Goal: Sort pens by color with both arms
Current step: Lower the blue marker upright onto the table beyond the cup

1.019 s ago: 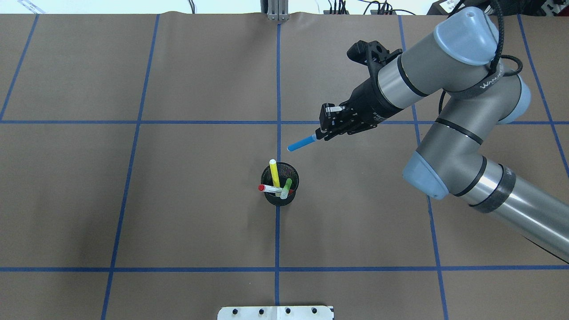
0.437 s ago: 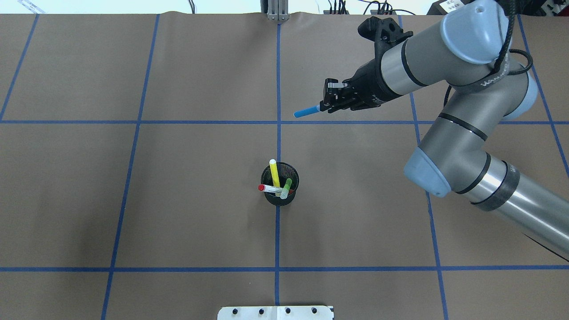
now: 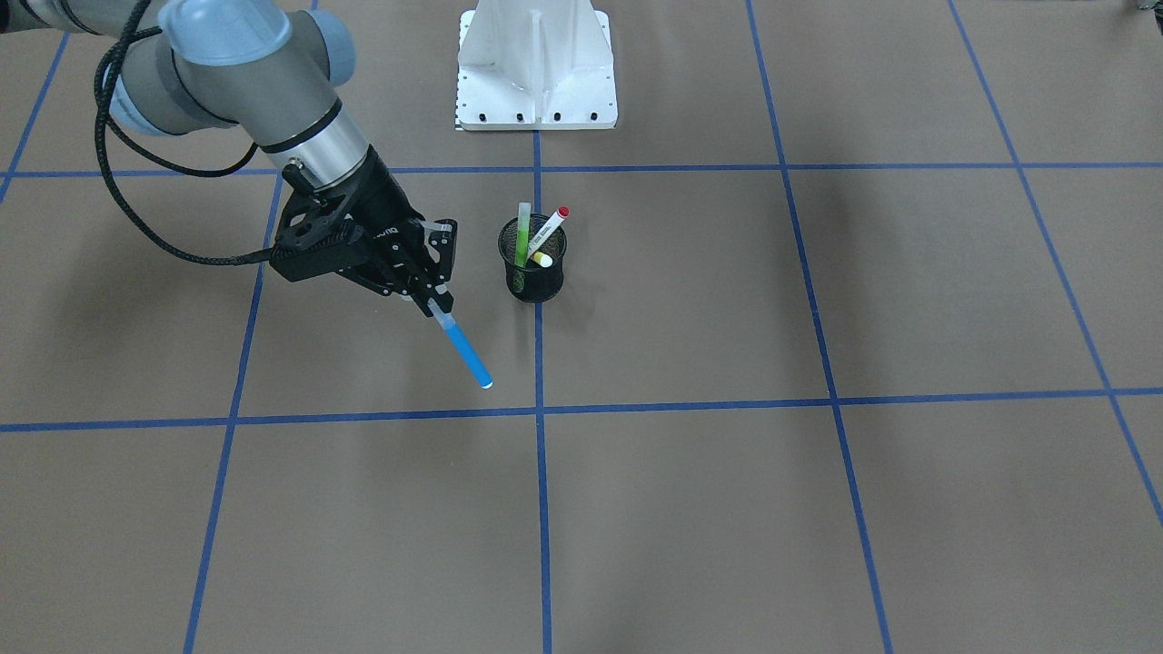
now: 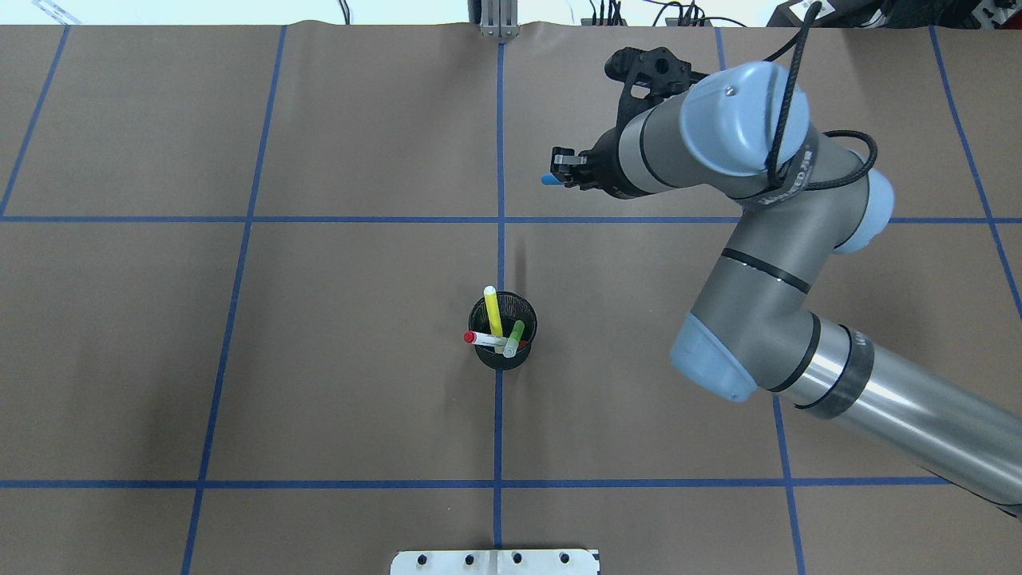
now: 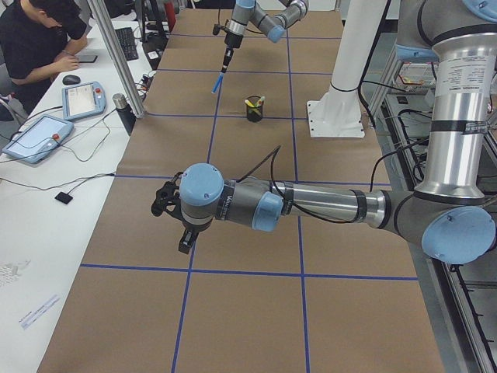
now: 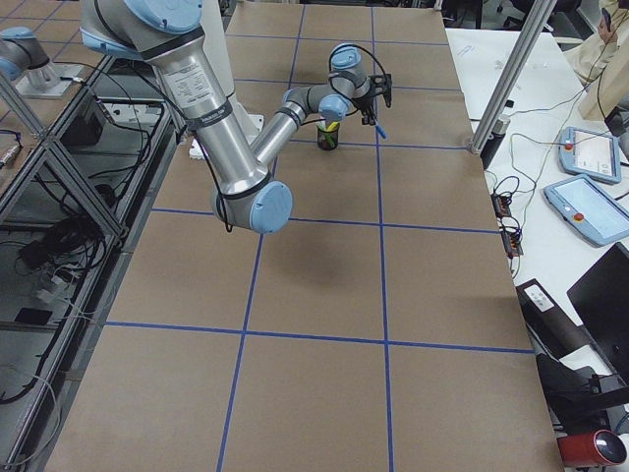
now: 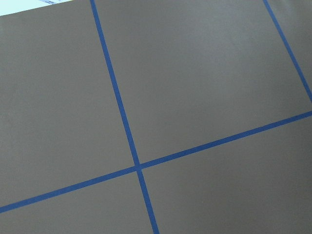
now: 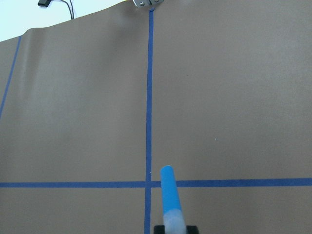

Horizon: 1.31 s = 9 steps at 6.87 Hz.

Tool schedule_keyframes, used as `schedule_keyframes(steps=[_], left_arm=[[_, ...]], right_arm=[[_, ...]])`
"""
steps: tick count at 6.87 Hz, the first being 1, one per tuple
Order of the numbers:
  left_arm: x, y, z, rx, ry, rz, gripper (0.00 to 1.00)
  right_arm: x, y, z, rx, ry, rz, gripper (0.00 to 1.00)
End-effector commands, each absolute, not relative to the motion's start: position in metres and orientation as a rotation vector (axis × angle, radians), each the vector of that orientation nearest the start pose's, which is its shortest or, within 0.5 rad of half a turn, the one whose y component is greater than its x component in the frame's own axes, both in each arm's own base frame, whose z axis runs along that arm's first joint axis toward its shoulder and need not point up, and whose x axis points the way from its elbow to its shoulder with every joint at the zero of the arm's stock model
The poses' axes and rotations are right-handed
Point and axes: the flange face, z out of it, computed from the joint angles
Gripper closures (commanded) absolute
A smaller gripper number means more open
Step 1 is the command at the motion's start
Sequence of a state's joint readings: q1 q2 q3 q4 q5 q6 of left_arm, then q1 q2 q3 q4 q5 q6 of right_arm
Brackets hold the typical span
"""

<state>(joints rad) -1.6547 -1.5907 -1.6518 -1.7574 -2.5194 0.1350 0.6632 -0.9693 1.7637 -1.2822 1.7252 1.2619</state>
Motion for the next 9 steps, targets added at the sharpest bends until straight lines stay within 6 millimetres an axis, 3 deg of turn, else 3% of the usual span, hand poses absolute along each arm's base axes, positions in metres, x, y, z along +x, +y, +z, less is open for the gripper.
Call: schedule_keyframes(steps=[1, 2, 4, 6, 9], left_arm=[[-0.090, -0.505, 0.575, 0.363, 0.912, 0.191, 0.00], [-0.090, -0.505, 0.575, 0.364, 0.912, 0.192, 0.00], [-0.088, -0.505, 0.574, 0.362, 0.913, 0.196, 0.00], [-0.088, -0.505, 0.574, 0.363, 0.913, 0.197, 0.00], [-0.086, -0.506, 0.573, 0.361, 0.914, 0.200, 0.00]], right_arm=[[-0.477, -0.505, 0.198, 0.452, -0.914, 0.279, 0.86], [-0.484, -0.506, 0.203, 0.461, -0.892, 0.275, 0.86], [-0.511, -0.487, 0.215, 0.517, -0.844, 0.277, 0.84], [-0.520, -0.483, 0.222, 0.535, -0.824, 0.285, 0.83], [-0.531, -0.481, 0.230, 0.572, -0.850, 0.276, 0.68]])
